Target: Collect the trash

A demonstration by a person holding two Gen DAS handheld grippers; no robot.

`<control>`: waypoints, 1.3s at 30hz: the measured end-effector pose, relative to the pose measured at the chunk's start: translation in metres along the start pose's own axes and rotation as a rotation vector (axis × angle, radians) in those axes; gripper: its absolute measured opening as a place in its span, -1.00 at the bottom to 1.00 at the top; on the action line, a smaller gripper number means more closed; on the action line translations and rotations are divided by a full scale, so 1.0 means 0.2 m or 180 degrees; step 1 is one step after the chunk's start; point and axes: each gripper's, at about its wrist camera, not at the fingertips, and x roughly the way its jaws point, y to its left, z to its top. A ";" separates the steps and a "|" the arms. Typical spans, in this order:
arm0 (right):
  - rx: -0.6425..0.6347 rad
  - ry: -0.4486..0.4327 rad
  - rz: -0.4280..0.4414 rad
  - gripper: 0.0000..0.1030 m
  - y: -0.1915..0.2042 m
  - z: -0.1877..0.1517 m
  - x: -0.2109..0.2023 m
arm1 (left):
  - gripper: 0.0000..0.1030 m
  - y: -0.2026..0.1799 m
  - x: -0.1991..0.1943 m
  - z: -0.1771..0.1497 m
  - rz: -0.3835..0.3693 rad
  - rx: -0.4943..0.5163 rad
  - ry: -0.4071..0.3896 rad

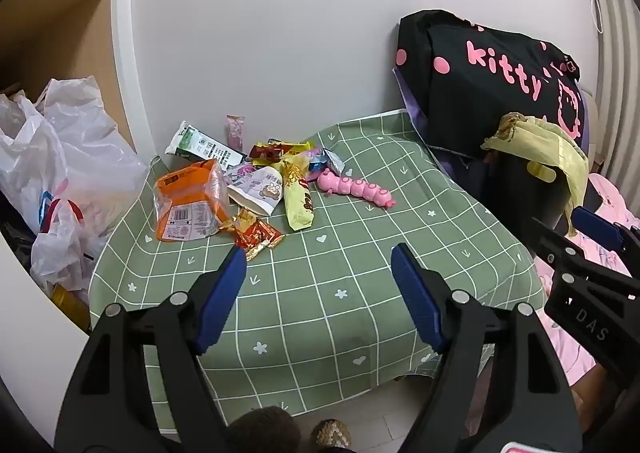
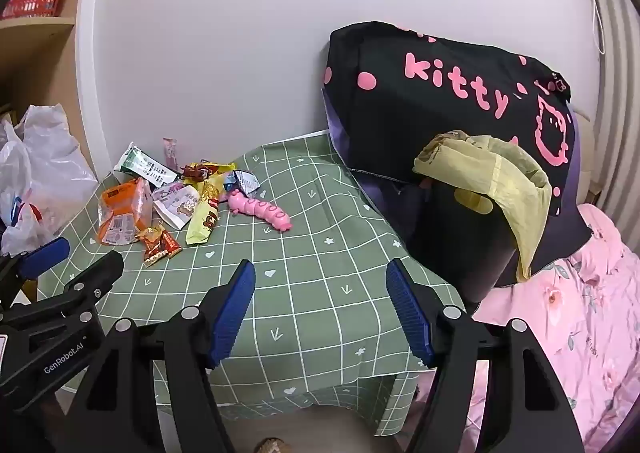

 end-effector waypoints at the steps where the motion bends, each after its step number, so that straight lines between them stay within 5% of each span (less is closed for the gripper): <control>1: -0.0003 -0.0020 0.0001 0.24 0.00 0.00 0.00 | 0.38 0.00 0.00 0.00 -0.0004 -0.0002 0.0000; 39: 0.0045 -0.0112 -0.0045 0.24 -0.04 -0.01 -0.03 | 0.38 0.01 -0.03 0.04 -0.0038 0.0009 -0.0108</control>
